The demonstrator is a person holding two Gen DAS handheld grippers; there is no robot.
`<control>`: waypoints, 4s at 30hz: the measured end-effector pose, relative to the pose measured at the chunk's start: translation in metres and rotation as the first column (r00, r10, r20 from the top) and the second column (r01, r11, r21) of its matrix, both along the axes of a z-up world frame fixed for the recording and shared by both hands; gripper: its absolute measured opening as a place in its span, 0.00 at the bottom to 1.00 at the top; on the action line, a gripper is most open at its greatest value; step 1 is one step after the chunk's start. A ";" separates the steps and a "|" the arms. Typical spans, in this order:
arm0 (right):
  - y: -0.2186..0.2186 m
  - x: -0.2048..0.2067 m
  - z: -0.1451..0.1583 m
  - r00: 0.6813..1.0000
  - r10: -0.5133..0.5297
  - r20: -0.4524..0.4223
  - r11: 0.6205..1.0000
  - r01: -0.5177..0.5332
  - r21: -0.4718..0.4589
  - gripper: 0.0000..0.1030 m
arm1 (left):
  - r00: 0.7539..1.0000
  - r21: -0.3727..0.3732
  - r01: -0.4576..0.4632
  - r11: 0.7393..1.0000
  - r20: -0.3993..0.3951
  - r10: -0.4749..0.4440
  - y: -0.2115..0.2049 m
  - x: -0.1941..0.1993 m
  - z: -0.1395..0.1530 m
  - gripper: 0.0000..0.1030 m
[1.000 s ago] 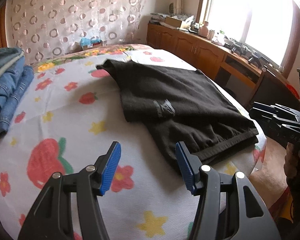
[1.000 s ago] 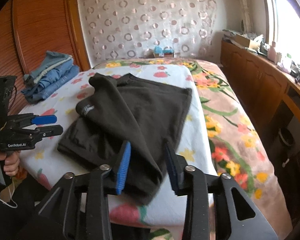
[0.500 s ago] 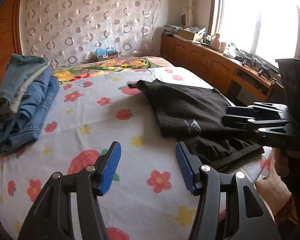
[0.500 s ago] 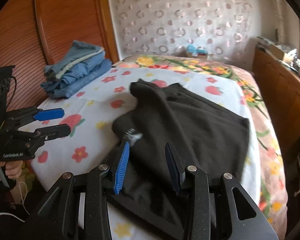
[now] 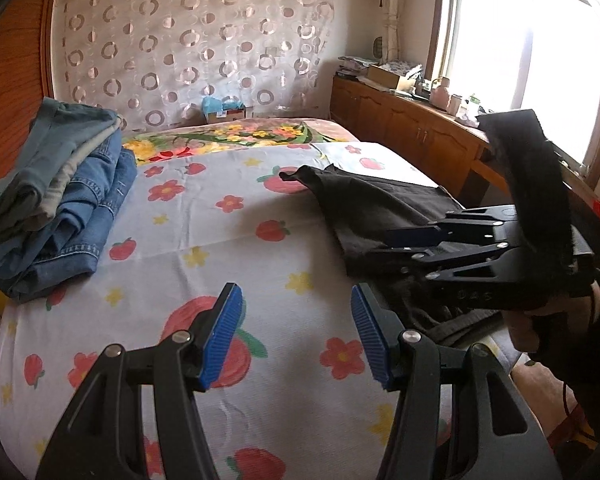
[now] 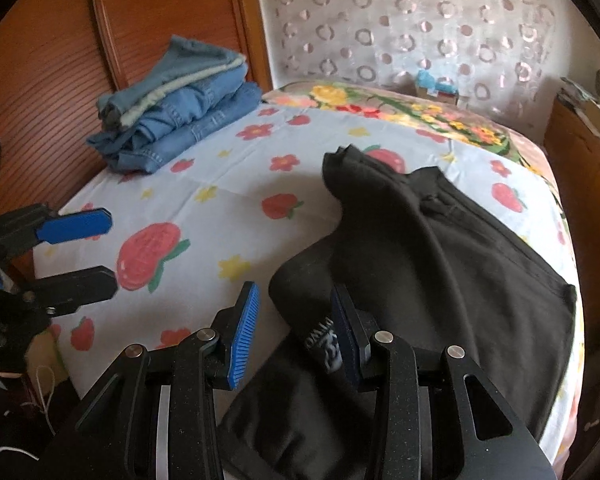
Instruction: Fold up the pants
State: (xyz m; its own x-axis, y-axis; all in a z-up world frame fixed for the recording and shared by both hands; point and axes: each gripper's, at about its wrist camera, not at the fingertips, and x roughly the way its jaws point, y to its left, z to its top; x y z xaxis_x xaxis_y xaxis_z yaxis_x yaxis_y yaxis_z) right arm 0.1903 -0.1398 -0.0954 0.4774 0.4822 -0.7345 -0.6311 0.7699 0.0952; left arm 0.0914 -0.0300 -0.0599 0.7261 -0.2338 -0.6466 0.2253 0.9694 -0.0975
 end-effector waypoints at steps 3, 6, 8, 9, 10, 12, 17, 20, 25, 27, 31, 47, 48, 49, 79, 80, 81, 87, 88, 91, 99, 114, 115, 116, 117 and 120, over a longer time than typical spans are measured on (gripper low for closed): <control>0.007 0.007 -0.009 1.000 0.006 -0.016 0.999 -0.006 -0.034 0.36 | 1.000 -0.002 -0.005 1.000 -0.002 0.005 0.002 -0.001 -0.001 0.54; 0.009 0.013 -0.015 0.999 0.007 -0.038 0.999 -0.009 -0.051 0.37 | 1.000 -0.007 -0.008 1.000 -0.006 0.008 0.003 -0.001 -0.003 0.54; 0.011 0.012 -0.016 1.000 0.013 -0.024 0.998 -0.015 -0.064 0.37 | 1.000 -0.012 -0.008 1.000 -0.010 0.008 0.004 -0.001 -0.005 0.54; 0.012 0.012 -0.016 1.000 0.015 -0.019 0.997 -0.016 -0.070 0.37 | 1.000 -0.013 -0.008 1.000 -0.013 0.008 0.003 -0.001 -0.006 0.54; 0.012 0.012 -0.017 1.000 0.014 -0.013 0.997 -0.015 -0.075 0.32 | 1.000 -0.014 -0.008 1.000 -0.015 0.008 0.003 -0.001 -0.007 0.54; 0.010 0.012 -0.014 1.000 -0.007 0.009 0.996 0.008 -0.084 0.06 | 1.000 -0.013 -0.006 1.000 -0.019 0.006 0.002 -0.001 -0.008 0.54; -0.013 0.015 0.009 0.998 -0.047 0.036 0.999 0.047 0.018 0.03 | 1.000 -0.010 0.006 1.000 -0.024 -0.006 -0.003 -0.003 -0.010 0.54; -0.027 0.019 0.025 0.995 -0.081 0.063 0.996 0.078 0.048 0.03 | 0.999 -0.008 0.017 1.000 -0.029 -0.017 -0.008 -0.003 -0.012 0.54; -0.059 0.038 0.040 0.983 -0.157 0.096 0.987 0.155 0.029 0.03 | 0.999 -0.003 0.034 0.999 -0.036 -0.034 -0.015 -0.005 -0.014 0.54; -0.073 0.049 0.041 0.977 -0.188 0.100 0.982 0.188 0.018 0.03 | 0.999 -0.005 0.035 0.999 -0.038 -0.035 -0.016 -0.005 -0.014 0.54; -0.104 0.071 0.040 0.957 -0.266 0.115 0.963 0.269 -0.016 0.03 | 0.999 -0.002 0.038 0.999 -0.038 -0.038 -0.018 -0.005 -0.014 0.54; -0.163 0.087 0.014 0.911 -0.409 0.047 0.912 0.410 -0.016 0.28 | 0.996 0.007 0.065 0.998 -0.062 -0.065 -0.032 -0.002 -0.022 0.54; -0.159 0.086 0.012 0.919 -0.392 0.050 0.919 0.393 -0.020 0.28 | 0.996 0.009 0.071 0.997 -0.064 -0.070 -0.034 -0.002 -0.023 0.54; -0.153 0.085 0.011 0.927 -0.371 0.055 0.928 0.373 -0.026 0.28 | 0.995 0.012 0.075 0.997 -0.066 -0.074 -0.036 -0.001 -0.024 0.54; -0.184 0.076 0.011 0.874 -0.476 0.098 0.873 0.483 -0.066 0.27 | 0.985 0.018 0.130 0.991 -0.117 -0.127 -0.068 0.006 -0.044 0.54; -0.185 0.066 0.012 0.876 -0.472 0.101 0.876 0.479 -0.057 0.28 | 0.985 0.014 0.131 0.991 -0.116 -0.128 -0.067 0.006 -0.044 0.54; -0.186 0.057 0.012 0.878 -0.467 0.101 0.880 0.473 -0.048 0.29 | 0.985 0.013 0.131 0.991 -0.115 -0.129 -0.068 0.006 -0.044 0.54; -0.181 -0.001 0.006 0.901 -0.427 0.076 0.903 0.429 -0.010 0.34 | 0.985 0.008 0.135 0.991 -0.107 -0.133 -0.069 0.004 -0.043 0.54; -0.181 -0.008 0.006 0.905 -0.419 0.072 0.908 0.420 -0.004 0.34 | 0.985 0.009 0.134 0.991 -0.108 -0.132 -0.069 0.005 -0.043 0.54; -0.177 -0.039 0.005 0.915 -0.398 0.072 0.917 0.398 0.019 0.34 | 0.985 0.011 0.132 0.991 -0.116 -0.130 -0.069 0.005 -0.044 0.54; -0.176 -0.093 -0.003 0.917 -0.398 0.023 0.917 0.397 0.050 0.34 | 0.984 0.016 0.133 0.991 -0.121 -0.130 -0.072 0.005 -0.048 0.54; -0.170 -0.112 -0.003 0.923 -0.386 0.017 0.920 0.383 0.082 0.05 | 0.986 0.012 0.132 0.991 -0.108 -0.130 -0.071 0.005 -0.052 0.54; -0.170 -0.112 -0.001 0.923 -0.384 0.019 0.920 0.380 0.095 0.05 | 0.986 0.009 0.132 0.991 -0.108 -0.130 -0.071 0.005 -0.052 0.54; -0.170 -0.114 0.003 0.924 -0.382 0.027 0.920 0.378 0.101 0.04 | 0.986 0.008 0.132 0.991 -0.108 -0.131 -0.071 0.004 -0.051 0.54; -0.169 -0.115 0.006 0.925 -0.379 0.038 0.922 0.374 0.100 0.04 | 0.986 0.009 0.133 0.991 -0.107 -0.131 -0.071 0.004 -0.051 0.54; -0.168 -0.119 0.012 0.925 -0.376 0.050 0.924 0.370 0.098 0.04 | 0.986 0.008 0.130 0.991 -0.106 -0.129 -0.070 0.004 -0.051 0.54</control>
State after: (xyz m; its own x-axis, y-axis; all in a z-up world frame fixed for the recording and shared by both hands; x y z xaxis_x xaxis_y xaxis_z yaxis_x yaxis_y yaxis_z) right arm 0.0717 -0.3074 -0.0837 0.6811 0.3194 -0.6588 -0.3074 0.9414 0.1386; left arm 0.0954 -0.1004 -0.1107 0.6183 -0.3111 -0.7217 0.3385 0.9342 -0.1127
